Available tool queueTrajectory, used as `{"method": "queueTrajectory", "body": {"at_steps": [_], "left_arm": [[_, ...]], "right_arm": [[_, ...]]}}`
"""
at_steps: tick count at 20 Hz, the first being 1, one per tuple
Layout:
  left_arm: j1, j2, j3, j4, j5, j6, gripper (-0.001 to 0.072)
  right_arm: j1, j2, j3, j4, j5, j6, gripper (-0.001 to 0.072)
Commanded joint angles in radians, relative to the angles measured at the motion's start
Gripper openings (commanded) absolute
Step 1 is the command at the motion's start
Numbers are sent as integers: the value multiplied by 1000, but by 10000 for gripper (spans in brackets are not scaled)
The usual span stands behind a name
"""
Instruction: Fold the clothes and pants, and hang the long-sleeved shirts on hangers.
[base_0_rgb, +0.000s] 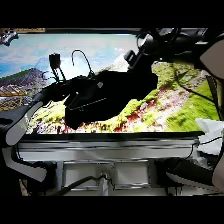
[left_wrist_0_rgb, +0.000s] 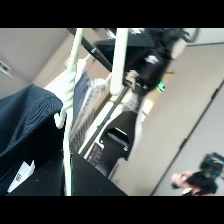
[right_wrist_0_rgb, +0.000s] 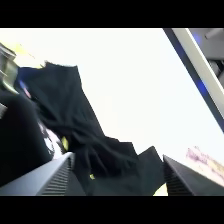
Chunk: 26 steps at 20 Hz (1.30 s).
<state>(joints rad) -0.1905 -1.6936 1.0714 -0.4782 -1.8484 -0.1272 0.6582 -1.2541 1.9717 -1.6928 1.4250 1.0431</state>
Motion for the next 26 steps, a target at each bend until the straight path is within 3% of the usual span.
{"method": "queueTrajectory", "body": {"at_steps": [1, 3, 9, 14, 17, 21, 26], "left_arm": [[-29, 1, 1, -1, -3, -3, 9], [-29, 1, 1, 0, -3, -3, 9], [-28, 1, 1, -1, -3, -3, 9], [-28, 0, 1, 0, -3, -3, 10], [-28, 0, 1, 0, -3, -3, 10], [-28, 0, 1, 0, -3, -3, 9], [-28, -3, 1, 0, -3, -3, 10]], "right_arm": [[-134, 17, -104, 189, 14, -104, 663], [-175, 17, -180, 308, 19, -126, 671], [-180, 17, -264, 387, 24, -126, 670], [-180, 31, -281, 371, -43, -126, 664], [-186, 46, -256, 276, -121, -120, 661], [-250, 58, -221, 290, -148, -49, 641], [-278, 95, -221, 532, -89, -50, 642]]}}
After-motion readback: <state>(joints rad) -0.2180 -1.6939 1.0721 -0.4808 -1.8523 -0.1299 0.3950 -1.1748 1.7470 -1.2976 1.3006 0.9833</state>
